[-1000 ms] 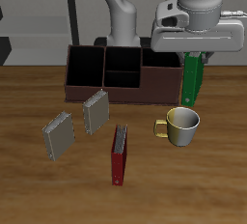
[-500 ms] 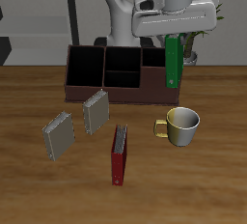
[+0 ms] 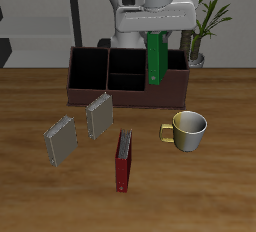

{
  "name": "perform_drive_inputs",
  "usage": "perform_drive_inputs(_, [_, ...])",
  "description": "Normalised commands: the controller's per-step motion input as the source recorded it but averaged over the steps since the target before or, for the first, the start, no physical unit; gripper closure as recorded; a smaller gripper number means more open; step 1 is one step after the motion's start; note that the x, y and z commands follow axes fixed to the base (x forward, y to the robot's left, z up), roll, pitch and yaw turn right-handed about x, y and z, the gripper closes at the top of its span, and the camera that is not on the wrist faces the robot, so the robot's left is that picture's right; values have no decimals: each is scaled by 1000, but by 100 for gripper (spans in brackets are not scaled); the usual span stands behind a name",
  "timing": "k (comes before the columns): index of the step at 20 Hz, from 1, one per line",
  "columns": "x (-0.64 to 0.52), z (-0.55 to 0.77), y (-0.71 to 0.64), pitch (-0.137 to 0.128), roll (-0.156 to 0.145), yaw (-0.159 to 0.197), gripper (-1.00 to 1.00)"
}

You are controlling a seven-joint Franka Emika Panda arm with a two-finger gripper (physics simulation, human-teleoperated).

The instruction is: Place the green book into the back desk caddy's front compartment and place the left yellow book into the back desk caddy's right compartment and place the red book into the back desk caddy's right compartment

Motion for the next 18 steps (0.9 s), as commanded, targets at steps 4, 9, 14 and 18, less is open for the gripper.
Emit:
perform_drive_inputs(4, [-246,-133,-449,10,-71,17,100])
perform_drive_inputs(9, [-376,-12,-344,-18,-53,1,100])
perform_drive_inputs(14, [-277,-56,-259,11,-42,21,100])
perform_drive_inputs(18, [-187,102,-287,-5,-24,21,100])
